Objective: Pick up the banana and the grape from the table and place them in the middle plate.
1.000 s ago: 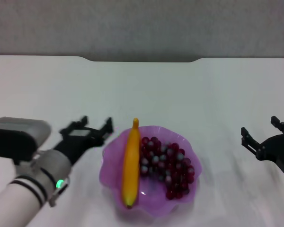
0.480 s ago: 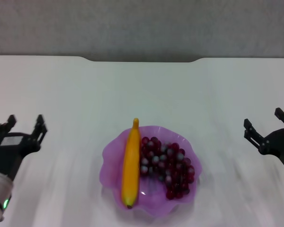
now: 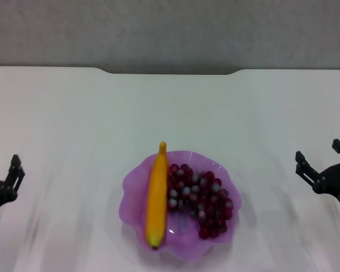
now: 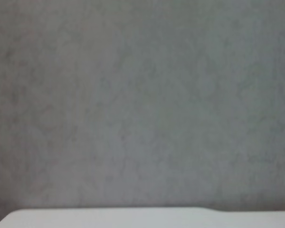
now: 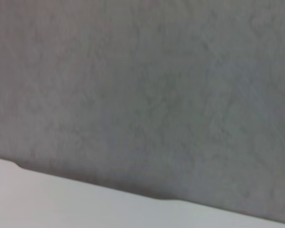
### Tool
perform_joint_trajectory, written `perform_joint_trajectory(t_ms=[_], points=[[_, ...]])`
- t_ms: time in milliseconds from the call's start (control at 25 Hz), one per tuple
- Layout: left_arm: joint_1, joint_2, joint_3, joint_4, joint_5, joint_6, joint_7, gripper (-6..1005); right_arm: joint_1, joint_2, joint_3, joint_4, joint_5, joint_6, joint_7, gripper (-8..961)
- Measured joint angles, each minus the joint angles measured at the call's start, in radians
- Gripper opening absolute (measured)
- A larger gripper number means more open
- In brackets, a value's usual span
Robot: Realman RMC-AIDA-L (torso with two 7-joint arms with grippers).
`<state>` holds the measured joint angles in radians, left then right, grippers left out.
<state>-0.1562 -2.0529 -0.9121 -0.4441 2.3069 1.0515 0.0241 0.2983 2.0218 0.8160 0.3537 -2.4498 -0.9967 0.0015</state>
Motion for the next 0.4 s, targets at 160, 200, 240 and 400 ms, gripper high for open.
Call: perform_joint_trajectory(t_ms=[160,200,240,400], points=[[0.020,-0.002,0.001,0.000,-0.012,-0.003,-0.030,715,-0.005,0.000,0.000,-0.001,0.000,0.016,0.000,894],[0.020,-0.002,0.001,0.000,-0.013,-0.003,-0.041,716,-0.005,0.000,0.000,-0.001,0.000,0.016,0.000,894],[0.020,-0.001,0.001,0.000,-0.013,-0.003,-0.051,716,-0.003,0.000,-0.001,-0.002,0.000,0.016,-0.001,894],[0.021,0.000,-0.003,0.002,-0.013,-0.003,-0.058,717,-0.003,-0.001,0.002,-0.002,0.000,0.015,-0.001,894]])
